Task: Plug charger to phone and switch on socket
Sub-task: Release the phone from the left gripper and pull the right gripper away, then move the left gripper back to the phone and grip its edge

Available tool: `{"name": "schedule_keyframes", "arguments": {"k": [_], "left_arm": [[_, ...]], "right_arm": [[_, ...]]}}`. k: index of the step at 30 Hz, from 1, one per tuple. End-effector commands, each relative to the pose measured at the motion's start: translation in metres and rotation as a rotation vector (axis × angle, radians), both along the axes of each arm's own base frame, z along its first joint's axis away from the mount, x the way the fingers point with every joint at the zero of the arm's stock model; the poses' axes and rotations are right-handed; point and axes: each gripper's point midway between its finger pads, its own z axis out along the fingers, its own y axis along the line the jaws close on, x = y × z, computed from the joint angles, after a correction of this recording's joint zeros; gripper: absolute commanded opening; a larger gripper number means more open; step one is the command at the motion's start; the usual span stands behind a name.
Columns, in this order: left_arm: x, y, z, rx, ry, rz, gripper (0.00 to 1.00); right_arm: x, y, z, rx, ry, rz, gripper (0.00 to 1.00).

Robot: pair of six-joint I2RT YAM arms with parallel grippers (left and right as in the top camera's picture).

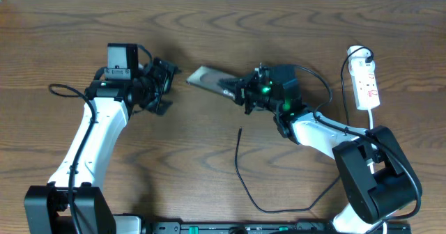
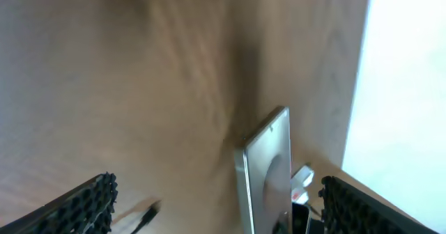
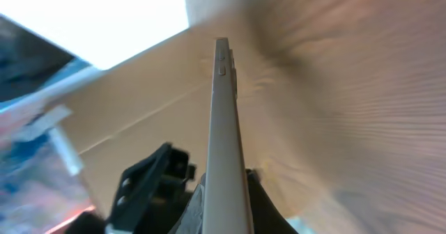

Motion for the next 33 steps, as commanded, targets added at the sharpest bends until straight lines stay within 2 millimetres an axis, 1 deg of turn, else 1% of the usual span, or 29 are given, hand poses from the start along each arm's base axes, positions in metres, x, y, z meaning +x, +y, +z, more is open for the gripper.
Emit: {"name": "schedule_keyframes", "arguments": {"k": [1,5,7,11,14,17,21,23,29,33], "left_arm": [[0.012,0.001,0.011,-0.017,-0.05,0.024,0.92],[0.024,-0.01,0.03,-0.086,-0.136,-0.009,0.91],[0.029,-0.014,0.038,-0.115,-0.166,-0.015,0.91],[0.03,-0.019,0.044,-0.145,-0.189,-0.042,0.92],[0.034,-0.026,0.05,-0.184,-0.256,-0.077,0.91],[0.036,-0.031,0.047,-0.236,-0.294,-0.076,0.91],[0.032,-0.032,0.031,-0.284,-0.312,-0.046,0.92],[0.032,-0.034,0.032,-0.293,-0.352,-0.061,0.91],[0.033,-0.034,0.035,-0.286,-0.38,-0.076,0.91],[0.032,-0.039,0.034,-0.262,-0.397,-0.102,0.92]], "right_arm": [[0.01,-0.001,0.016,0.064,0.019,-0.045,0.01],[0.012,-0.001,0.02,0.075,-0.002,-0.052,0.01],[0.013,-0.001,0.026,0.088,-0.026,-0.051,0.01],[0.015,0.0,0.039,0.116,-0.079,-0.05,0.01],[0.016,0.0,0.045,0.141,-0.08,-0.053,0.01],[0.018,0.0,0.051,0.156,-0.099,-0.061,0.01],[0.02,0.0,0.057,0.174,-0.115,-0.076,0.01],[0.019,0.001,0.059,0.179,-0.125,-0.074,0.01],[0.009,0.018,0.06,0.172,-0.146,-0.054,0.01],[0.0,0.032,0.06,0.166,-0.157,-0.049,0.01]]}}
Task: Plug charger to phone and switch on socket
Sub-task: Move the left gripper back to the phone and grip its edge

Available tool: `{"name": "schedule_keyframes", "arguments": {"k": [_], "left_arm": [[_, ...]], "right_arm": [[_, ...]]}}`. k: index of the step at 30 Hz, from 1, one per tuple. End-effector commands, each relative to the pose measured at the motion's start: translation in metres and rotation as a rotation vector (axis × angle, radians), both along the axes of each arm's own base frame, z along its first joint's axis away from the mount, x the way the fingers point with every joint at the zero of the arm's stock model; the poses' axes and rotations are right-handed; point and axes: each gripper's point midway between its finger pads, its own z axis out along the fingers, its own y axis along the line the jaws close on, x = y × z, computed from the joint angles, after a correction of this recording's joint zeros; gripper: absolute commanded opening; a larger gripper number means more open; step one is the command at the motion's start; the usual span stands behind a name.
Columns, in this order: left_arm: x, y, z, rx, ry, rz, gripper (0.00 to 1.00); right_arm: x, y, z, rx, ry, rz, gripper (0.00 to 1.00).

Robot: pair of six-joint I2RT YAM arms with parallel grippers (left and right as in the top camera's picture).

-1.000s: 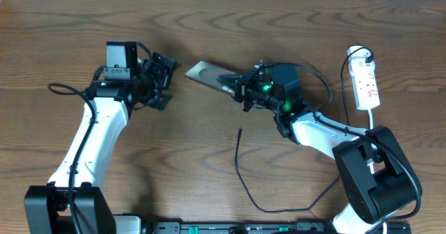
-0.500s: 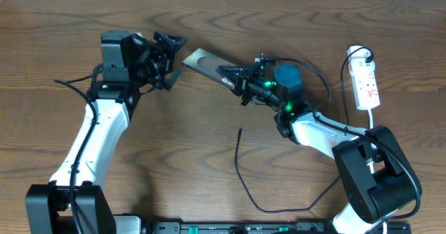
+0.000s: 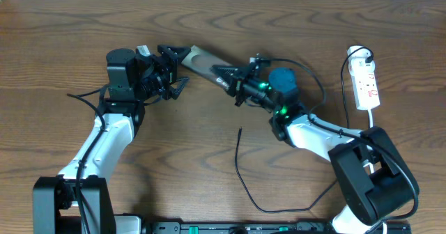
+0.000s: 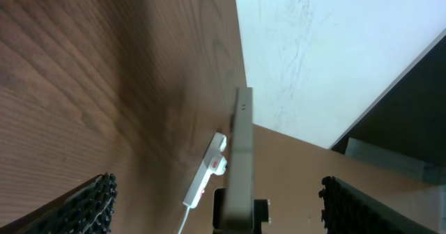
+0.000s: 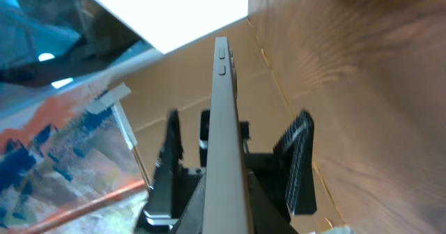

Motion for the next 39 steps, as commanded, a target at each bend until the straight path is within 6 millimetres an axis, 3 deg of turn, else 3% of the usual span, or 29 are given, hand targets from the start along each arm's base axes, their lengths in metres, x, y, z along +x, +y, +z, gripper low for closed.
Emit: {"name": "schedule_keyframes", "arguments": {"k": [1,8,14,30,39], "left_arm": [[-0.001,-0.006,0.002,0.022,-0.03,-0.027,0.92],[0.001,-0.005,0.001,0.035,-0.03,-0.009,0.9],[0.002,-0.004,0.0,0.039,-0.028,0.003,0.7],[0.005,0.003,-0.004,-0.004,0.038,0.079,0.69],[0.006,0.004,-0.005,-0.001,0.039,0.089,0.58]], "right_arm": [[-0.007,0.018,0.012,0.003,-0.054,-0.005,0.01],[-0.017,0.035,0.012,-0.002,-0.068,-0.034,0.01],[-0.016,0.038,0.014,-0.001,-0.074,-0.075,0.01],[-0.018,0.043,0.014,0.034,-0.019,-0.103,0.01],[-0.018,0.043,0.013,0.031,-0.017,-0.103,0.01]]}}
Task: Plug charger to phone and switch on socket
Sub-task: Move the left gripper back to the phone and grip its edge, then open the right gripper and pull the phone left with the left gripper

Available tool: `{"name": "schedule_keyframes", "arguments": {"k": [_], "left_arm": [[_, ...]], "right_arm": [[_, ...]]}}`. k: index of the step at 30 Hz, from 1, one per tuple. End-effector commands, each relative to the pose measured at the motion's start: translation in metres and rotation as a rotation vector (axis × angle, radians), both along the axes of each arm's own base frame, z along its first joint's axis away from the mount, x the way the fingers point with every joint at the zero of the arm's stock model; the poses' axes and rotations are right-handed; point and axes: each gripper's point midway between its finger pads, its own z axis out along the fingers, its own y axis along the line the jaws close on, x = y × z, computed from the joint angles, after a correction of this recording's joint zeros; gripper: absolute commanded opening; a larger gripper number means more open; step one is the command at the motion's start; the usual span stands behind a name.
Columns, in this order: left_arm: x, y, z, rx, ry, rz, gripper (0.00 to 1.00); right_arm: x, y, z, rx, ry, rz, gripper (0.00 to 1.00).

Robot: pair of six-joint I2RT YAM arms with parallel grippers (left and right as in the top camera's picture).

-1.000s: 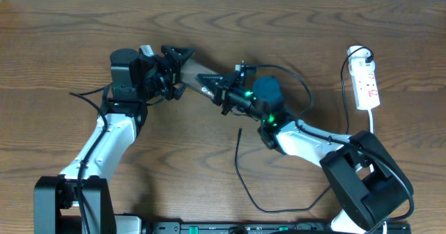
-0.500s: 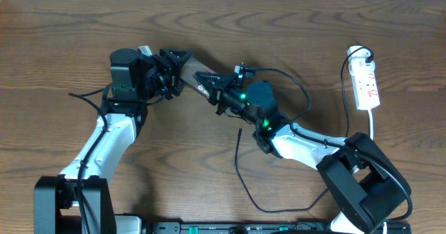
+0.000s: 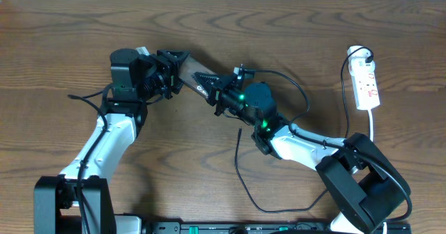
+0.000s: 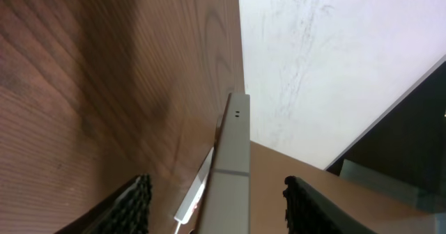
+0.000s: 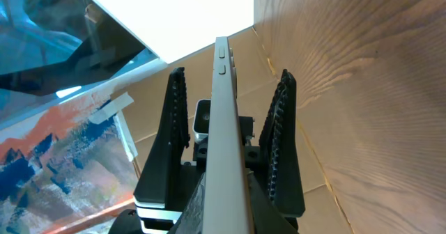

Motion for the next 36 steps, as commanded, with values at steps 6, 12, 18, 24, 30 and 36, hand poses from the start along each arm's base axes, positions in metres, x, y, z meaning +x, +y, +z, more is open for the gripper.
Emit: {"name": "schedule_keyframes", "arguments": {"k": [6,12,18,24,30,36], "left_arm": [[-0.0003,0.0011,-0.0013,0.012,-0.004,0.005,0.43],[-0.0003,0.001,-0.0013,0.027,-0.018,-0.004,0.28],[0.0001,0.0015,-0.0014,0.029,-0.018,-0.002,0.14],[0.0001,0.0015,-0.0014,0.031,-0.02,-0.002,0.08],[0.0001,0.0015,-0.0014,0.031,-0.02,-0.003,0.08],[0.0,0.0014,-0.0014,0.031,-0.02,-0.003,0.07]], "right_arm": [[0.0002,0.0036,0.0115,0.023,-0.021,-0.003,0.01],[-0.0007,0.0043,0.0115,0.023,-0.021,0.004,0.01],[-0.0013,0.0047,0.0115,0.023,-0.021,0.008,0.01],[-0.0013,0.0047,0.0115,0.024,-0.021,0.009,0.01],[-0.0019,0.0051,0.0114,0.023,-0.021,0.012,0.01],[-0.0019,0.0051,0.0113,0.023,-0.02,0.012,0.27]]}}
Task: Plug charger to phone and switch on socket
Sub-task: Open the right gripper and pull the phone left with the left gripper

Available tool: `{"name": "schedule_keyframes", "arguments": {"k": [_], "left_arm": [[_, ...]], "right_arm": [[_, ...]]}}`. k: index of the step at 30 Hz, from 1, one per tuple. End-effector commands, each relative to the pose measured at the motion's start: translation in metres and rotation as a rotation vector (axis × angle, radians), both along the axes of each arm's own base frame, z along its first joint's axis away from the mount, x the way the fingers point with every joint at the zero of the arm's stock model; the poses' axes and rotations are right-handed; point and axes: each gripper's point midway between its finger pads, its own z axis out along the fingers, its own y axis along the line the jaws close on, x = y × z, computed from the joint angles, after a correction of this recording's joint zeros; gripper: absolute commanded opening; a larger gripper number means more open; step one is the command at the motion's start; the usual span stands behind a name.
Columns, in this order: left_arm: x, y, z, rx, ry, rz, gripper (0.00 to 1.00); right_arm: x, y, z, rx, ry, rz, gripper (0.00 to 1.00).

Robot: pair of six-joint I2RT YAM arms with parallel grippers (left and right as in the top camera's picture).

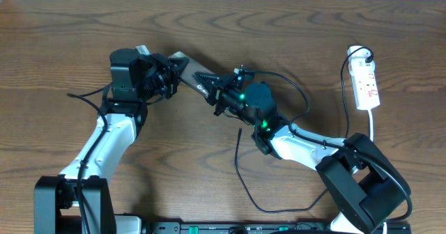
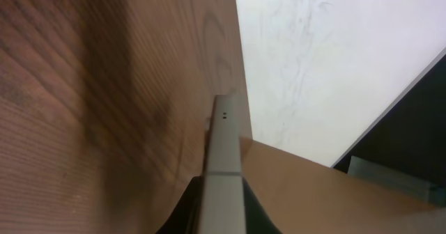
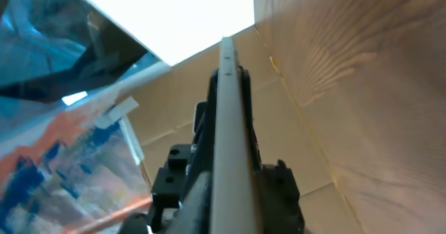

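The phone (image 1: 196,74) is held off the table, edge-on, between both arms. My left gripper (image 1: 172,72) is shut on its far left end; in the left wrist view the phone's silver edge (image 2: 224,150) runs up from between the jaws of the left gripper (image 2: 221,196). My right gripper (image 1: 217,95) is shut on the other end, and the phone's edge (image 3: 230,115) fills the right wrist view. The black charger cable (image 1: 238,166) lies loose on the table, its tip near the middle. The white socket strip (image 1: 366,81) lies at the far right.
The cable loops down toward the table's front edge and back to the right arm's base (image 1: 369,171). The socket strip's own white cord (image 1: 373,119) runs down beside that base. Bare wood table (image 1: 56,39) lies to the left and back.
My left gripper's jaws stood open on either side of the phone's end; now they are shut on it. The right gripper still grips the other end. Neither arm has shifted much.
At first my right gripper alone held the phone at mid table, with the left gripper open and apart. Then the phone was farther back and left, its end at the open left jaws. Then the jaws straddled it, and now both grippers hold it.
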Motion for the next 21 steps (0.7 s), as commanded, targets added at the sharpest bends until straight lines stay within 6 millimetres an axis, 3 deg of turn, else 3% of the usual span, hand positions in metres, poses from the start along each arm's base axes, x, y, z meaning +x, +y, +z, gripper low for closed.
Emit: {"name": "schedule_keyframes", "arguments": {"k": [1,2,12,17,21], "left_arm": [[0.0,0.001,-0.001,-0.002,0.007,0.01,0.07],[0.0,0.001,-0.001,-0.002,0.008,0.01,0.07],[0.003,0.02,0.0,0.004,-0.008,0.029,0.08],[-0.002,0.045,0.0,0.018,-0.038,-0.017,0.07],[-0.013,0.061,0.012,0.031,-0.154,-0.132,0.07]], "right_arm": [[-0.002,0.005,0.011,-0.003,-0.057,0.015,0.43],[-0.002,0.005,0.011,-0.003,-0.057,0.015,0.98],[-0.001,-0.001,0.011,-0.006,-0.067,0.074,0.99],[0.009,-0.025,0.011,-0.058,-0.153,0.138,0.99],[0.015,-0.049,0.01,-0.133,-0.302,0.21,0.99]]}}
